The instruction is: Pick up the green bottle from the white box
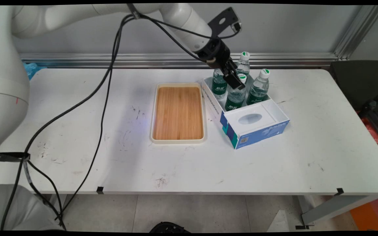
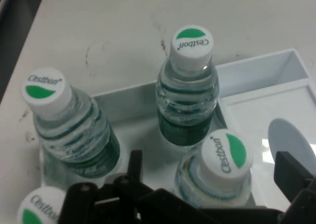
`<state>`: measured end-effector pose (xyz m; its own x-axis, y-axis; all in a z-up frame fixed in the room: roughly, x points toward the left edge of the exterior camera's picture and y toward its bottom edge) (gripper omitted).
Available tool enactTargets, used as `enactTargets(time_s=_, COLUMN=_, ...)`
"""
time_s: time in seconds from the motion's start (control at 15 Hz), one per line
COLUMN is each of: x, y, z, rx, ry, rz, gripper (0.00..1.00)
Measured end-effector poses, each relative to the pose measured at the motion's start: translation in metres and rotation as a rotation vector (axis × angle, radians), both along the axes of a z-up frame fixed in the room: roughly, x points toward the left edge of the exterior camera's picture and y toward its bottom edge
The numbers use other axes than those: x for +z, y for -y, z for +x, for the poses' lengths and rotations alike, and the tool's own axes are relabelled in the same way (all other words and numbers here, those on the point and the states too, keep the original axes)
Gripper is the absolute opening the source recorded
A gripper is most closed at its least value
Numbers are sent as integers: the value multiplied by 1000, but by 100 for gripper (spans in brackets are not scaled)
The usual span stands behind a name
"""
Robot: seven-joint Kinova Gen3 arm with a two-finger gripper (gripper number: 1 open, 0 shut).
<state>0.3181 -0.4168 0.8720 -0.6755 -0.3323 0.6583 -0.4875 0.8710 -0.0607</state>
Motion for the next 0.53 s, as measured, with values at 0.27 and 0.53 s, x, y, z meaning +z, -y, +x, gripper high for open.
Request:
enactTargets(time_s=0.27, x=-13, y=4, z=-8, rx=1, ry=-6, rz=-2, gripper=100)
enactTargets(time_s=0.53, x=-26, y=8, z=-13, rx=8, ry=-6, rz=-6, gripper=100)
